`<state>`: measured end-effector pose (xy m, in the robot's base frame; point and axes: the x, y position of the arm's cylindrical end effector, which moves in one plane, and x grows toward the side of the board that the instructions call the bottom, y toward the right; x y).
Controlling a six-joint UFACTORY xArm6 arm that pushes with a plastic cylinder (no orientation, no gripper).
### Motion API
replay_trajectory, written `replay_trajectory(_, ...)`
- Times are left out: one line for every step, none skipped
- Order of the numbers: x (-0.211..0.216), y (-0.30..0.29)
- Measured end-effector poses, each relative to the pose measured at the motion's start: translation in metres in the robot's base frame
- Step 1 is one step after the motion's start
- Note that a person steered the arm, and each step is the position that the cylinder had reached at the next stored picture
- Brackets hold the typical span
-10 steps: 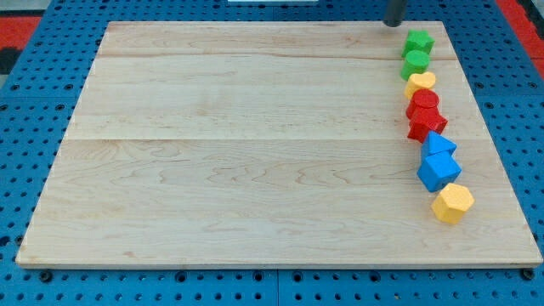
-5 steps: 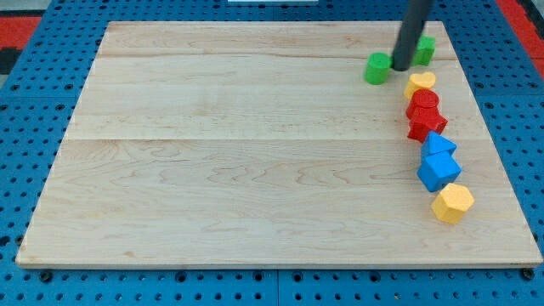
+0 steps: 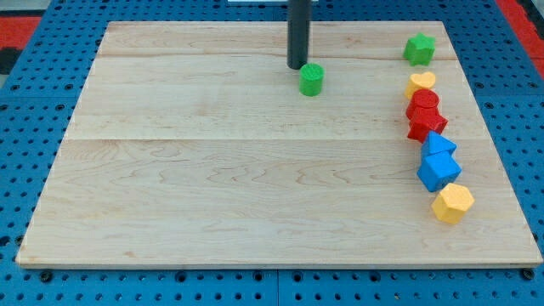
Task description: Move the green circle above the heart
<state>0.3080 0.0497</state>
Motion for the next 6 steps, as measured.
replay_trajectory(0.032,0.027)
replay_trajectory(0.038,0.028)
replay_trajectory(0.039,0.028)
replay_trajectory(0.034,0.025)
replay_trajectory(0.004,-0.013)
replay_trajectory(-0.051,0.021)
